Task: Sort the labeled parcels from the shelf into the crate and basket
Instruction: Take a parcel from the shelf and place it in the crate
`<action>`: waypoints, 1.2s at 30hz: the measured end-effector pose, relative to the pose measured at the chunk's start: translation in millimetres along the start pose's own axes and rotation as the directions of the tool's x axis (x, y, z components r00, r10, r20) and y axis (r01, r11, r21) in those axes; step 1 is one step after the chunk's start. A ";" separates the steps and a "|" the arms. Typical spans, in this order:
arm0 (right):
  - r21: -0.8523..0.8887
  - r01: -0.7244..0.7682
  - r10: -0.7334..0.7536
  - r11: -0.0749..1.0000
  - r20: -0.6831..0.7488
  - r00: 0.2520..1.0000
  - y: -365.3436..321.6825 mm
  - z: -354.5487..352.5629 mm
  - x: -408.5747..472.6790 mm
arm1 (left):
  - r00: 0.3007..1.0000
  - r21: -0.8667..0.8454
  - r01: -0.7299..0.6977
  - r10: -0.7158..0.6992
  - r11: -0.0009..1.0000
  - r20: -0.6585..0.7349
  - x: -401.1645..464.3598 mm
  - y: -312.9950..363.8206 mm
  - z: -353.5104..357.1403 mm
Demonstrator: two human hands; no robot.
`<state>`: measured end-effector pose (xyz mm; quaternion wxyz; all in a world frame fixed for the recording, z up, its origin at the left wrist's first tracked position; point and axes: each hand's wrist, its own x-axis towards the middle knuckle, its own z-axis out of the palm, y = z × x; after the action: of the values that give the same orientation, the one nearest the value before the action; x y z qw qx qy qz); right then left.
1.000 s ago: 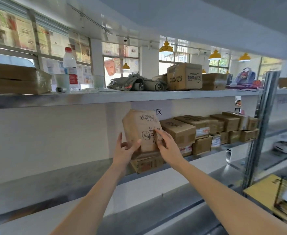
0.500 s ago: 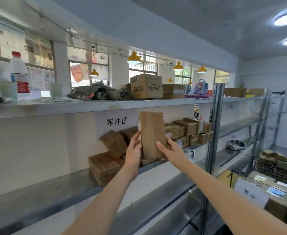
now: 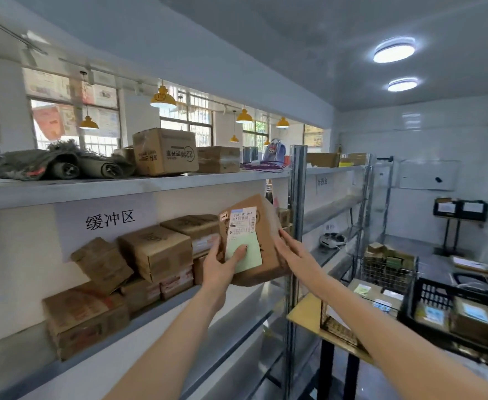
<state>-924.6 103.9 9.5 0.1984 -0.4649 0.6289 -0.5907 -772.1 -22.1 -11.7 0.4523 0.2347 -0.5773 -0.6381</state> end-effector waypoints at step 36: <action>-0.216 -0.454 0.279 0.865 -0.545 0.790 217.9 -449.5 85.3 | 0.781 0.181 0.171 -0.246 0.968 0.575 209.1 -255.8 484.2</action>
<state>-1401.8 256.8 -66.6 0.0603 -0.1908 0.8284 -0.5232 -1348.8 35.1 -99.7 0.1611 0.1126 -0.6968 -0.6898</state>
